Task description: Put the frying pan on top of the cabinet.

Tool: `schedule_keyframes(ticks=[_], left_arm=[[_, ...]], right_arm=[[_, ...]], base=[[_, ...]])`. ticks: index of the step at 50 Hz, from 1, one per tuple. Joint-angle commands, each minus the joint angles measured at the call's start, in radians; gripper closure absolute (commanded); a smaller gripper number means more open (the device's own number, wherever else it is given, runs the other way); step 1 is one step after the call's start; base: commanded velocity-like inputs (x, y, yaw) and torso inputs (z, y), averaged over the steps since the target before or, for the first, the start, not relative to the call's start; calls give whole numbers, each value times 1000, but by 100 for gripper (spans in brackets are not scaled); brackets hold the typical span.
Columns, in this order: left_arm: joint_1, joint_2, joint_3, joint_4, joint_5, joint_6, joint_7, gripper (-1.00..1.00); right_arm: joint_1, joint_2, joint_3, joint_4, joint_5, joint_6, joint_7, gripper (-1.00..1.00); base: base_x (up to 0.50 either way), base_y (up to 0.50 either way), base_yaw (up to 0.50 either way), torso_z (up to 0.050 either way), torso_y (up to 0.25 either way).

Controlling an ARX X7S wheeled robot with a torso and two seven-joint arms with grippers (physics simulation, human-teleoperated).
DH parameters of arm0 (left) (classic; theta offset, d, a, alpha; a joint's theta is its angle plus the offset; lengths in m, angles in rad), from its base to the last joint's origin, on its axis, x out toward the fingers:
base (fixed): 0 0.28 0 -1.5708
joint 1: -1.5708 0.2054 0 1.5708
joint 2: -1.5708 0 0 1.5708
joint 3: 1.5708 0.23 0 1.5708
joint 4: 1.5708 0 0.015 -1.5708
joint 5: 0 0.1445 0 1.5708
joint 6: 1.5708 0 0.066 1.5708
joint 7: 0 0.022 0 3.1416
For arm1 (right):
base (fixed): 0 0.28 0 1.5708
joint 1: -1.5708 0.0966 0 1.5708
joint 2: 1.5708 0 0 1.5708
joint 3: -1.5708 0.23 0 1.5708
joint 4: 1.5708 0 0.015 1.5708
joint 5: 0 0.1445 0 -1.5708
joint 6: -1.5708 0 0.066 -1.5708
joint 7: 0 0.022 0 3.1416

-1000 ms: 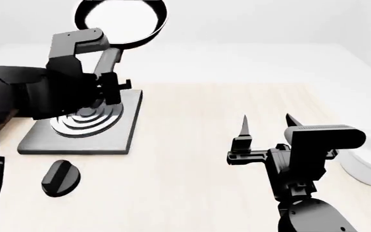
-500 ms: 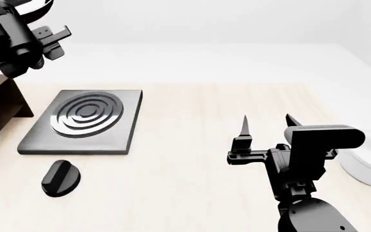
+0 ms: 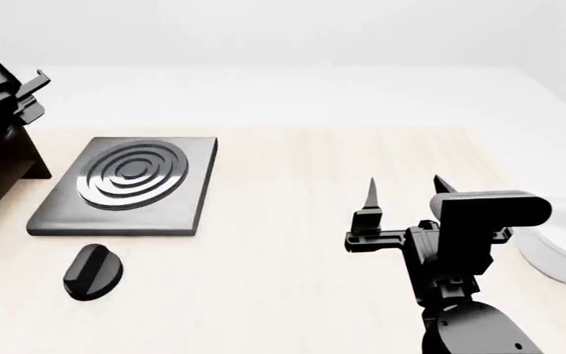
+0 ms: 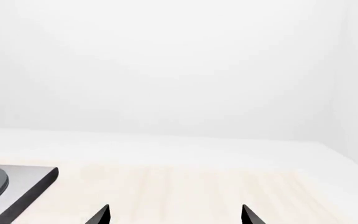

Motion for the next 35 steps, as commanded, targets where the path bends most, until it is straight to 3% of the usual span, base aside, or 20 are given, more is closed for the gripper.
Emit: schedule_keyframes(ticks=[1,15,35], left_arm=[[-12,-25,-159,1,170,41,0,100],[-3,-27,-279,1,230,18,30,100],[31,-53,-423,1,249,84,-47,100]], right_arm=[[2,2,-7,6,0,-3,4,-100],[4,4,-12,11,4,-5,8,-100],[2,10,-16,11,9,-11,14,-100]], base=[[0,0,0,0,0],[0,0,-1,1,1],[0,0,0,0,1]])
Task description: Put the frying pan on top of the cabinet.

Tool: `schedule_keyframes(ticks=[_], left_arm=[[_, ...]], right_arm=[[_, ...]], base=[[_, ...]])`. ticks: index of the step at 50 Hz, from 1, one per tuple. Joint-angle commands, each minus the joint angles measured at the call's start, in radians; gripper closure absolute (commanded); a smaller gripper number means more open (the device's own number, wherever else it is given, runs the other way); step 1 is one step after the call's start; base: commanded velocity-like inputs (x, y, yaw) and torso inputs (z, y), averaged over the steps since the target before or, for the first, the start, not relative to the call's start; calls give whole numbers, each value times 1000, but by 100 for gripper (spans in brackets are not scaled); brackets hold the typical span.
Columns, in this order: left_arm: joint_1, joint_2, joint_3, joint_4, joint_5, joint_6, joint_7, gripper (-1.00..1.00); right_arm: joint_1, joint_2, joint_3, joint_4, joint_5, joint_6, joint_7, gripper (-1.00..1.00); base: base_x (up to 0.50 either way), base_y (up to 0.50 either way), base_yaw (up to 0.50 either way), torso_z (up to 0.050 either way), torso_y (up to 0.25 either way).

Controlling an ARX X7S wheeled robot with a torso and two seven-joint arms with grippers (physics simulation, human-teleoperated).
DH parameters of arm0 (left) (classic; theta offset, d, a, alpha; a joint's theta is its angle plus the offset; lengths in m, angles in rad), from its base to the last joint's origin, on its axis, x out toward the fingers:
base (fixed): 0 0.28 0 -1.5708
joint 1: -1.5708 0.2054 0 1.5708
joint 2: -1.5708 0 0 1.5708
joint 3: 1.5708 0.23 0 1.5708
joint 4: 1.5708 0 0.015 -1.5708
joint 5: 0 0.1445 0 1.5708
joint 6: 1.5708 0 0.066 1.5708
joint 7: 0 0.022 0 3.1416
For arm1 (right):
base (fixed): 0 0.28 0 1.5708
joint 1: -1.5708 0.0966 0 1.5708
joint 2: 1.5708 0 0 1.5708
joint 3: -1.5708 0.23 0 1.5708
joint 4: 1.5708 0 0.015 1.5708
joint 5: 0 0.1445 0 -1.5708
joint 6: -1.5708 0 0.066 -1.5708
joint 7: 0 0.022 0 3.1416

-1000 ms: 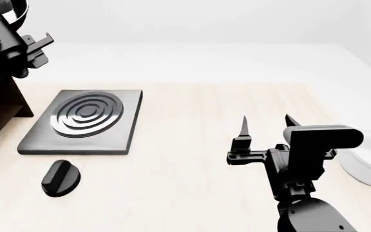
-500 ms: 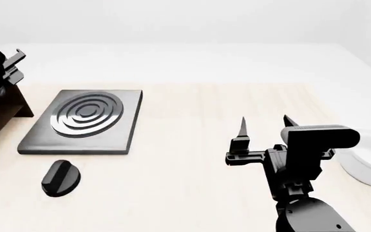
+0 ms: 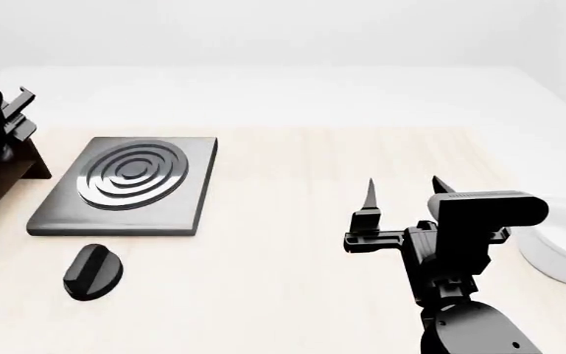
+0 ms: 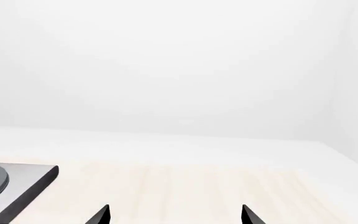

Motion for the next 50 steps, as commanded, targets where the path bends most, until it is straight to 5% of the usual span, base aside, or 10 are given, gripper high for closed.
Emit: schedule_keyframes(ticks=[1,35,36,50], left_arm=[[-3,-17,-12,1,19,52,-12,100],[16,-6,-17,0,41,9,17,100],[14,-6,-19,1,38,17,24,-100],[-42,10,55,1,56,62,133,-100]], right_arm=[[0,2,-5,3,1,-4,3,-100],[1,12,-16,-1,8,-6,16,-100],[1,12,-15,0,9,-6,17,-100],[3,15,-18,4,14,-9,19,-100]], base=[[0,0,0,0,0],[0,0,0,1,1],[0,0,0,0,10],[0,0,0,0,0]])
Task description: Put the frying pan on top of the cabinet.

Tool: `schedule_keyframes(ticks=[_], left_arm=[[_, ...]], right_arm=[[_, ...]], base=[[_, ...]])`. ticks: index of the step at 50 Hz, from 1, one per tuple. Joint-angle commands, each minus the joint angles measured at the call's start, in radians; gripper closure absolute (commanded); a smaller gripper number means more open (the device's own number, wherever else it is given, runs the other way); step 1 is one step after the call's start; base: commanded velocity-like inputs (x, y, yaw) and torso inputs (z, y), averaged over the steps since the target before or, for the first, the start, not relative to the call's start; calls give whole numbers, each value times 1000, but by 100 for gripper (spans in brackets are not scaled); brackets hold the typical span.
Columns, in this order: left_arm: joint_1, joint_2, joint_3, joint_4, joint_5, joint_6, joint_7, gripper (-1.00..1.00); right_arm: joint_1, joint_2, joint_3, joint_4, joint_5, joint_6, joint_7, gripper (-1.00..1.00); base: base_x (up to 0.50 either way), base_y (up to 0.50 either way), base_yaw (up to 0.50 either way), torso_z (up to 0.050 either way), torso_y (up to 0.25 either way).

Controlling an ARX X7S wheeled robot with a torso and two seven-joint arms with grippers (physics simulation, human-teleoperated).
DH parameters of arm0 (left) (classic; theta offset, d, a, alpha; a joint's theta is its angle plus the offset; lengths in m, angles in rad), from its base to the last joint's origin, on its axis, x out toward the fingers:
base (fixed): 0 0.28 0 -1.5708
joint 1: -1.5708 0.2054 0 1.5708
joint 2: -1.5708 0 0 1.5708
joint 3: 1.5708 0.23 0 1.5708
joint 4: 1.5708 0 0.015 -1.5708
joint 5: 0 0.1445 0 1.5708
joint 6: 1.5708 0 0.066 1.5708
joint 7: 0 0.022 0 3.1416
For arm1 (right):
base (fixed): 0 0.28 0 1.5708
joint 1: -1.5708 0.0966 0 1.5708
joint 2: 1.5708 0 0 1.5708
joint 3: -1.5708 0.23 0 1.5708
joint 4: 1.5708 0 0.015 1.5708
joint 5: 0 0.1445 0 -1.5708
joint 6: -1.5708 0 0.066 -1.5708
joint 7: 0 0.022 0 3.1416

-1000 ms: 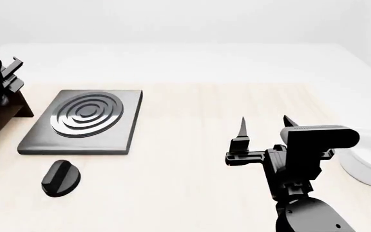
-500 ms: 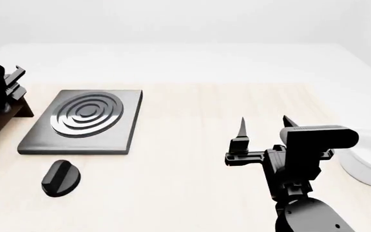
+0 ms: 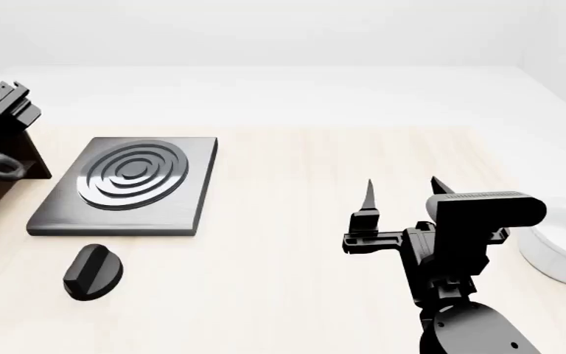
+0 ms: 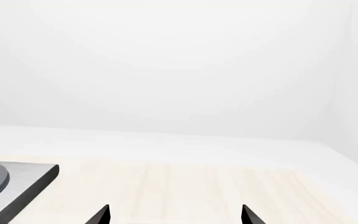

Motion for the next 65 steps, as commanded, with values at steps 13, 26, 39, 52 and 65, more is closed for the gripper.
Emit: schedule_keyframes(ticks=[13,26,39,52,65], left_arm=[[-130,91,220,1,65,83,156,-100],[-42,278,353,508,87,-299,354,-100],[455,232,445,1525,-566,-816,124,-100],[1139,195,381,2246,-1293,-604,213,-100],[1238,191,561,2259,-1010,-446,346,-100]], right_arm=[[3,5,-6,5,6,-4,6,-100],[2,9,-5,-1,11,-4,12,-100],[-2,17,5,-21,23,0,19,-100],[-18,32,-9,-74,8,-8,35,-100],[-27,40,-17,-93,-11,-28,48,-100]], base=[[0,0,0,0,0],[0,0,0,0,0],[0,0,0,0,0],[0,0,0,0,0],[0,0,0,0,0]])
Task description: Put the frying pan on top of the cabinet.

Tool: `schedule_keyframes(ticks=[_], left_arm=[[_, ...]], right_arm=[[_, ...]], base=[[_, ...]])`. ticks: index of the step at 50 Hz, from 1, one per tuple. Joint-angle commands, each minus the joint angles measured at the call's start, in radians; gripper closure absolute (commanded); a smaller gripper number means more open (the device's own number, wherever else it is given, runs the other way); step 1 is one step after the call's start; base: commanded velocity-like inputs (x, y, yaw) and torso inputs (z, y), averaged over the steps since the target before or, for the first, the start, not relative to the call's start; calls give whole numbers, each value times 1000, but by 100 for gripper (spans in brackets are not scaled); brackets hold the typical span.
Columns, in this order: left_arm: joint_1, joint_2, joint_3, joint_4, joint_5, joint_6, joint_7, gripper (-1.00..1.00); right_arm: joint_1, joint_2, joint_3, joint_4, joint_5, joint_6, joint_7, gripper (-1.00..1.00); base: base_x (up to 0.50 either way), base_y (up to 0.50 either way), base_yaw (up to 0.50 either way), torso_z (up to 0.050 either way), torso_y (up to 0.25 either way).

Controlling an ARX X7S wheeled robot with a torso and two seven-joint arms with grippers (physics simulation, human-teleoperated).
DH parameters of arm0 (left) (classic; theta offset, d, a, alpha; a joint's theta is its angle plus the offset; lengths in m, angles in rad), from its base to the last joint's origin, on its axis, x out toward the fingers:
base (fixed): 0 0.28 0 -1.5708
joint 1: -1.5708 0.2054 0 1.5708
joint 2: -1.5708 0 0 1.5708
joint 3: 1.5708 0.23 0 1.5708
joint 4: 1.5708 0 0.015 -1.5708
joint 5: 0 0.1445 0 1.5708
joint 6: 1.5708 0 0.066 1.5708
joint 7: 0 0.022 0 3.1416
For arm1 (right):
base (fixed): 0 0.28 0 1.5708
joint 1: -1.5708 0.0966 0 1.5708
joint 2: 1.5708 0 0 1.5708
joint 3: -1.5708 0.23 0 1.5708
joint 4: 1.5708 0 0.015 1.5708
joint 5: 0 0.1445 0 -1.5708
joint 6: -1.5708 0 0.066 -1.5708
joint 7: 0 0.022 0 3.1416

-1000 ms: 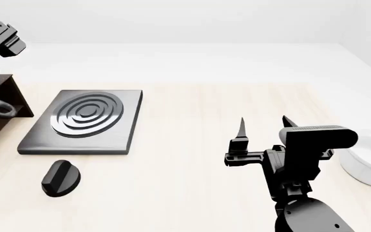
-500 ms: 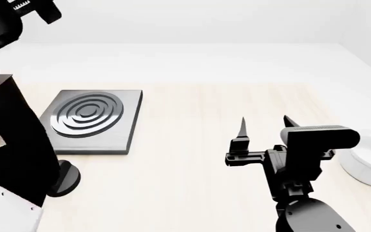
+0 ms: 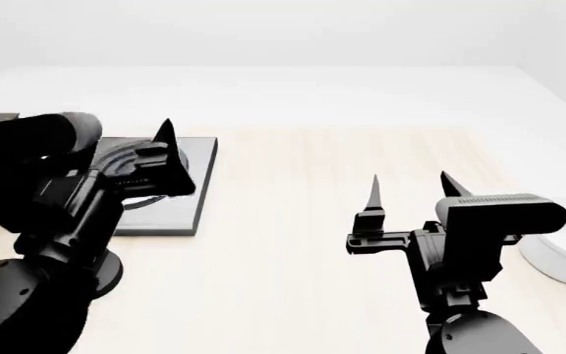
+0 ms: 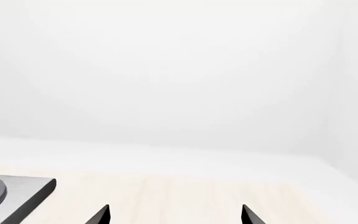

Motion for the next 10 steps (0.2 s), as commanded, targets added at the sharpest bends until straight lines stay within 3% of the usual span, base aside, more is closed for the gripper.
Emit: schedule_keyframes(ticks=[1,10], left_arm=[[180,-15,122,148,70,105,89,-100],[192,-29,181,131,119,140,105,-100]], right_arm=[[-8,10,-10,-23,-15,-13,10,-100],[-5,15,-23,-15,-30,-19,16,-100]], base=[[0,0,0,0,0],[0,0,0,0,0]])
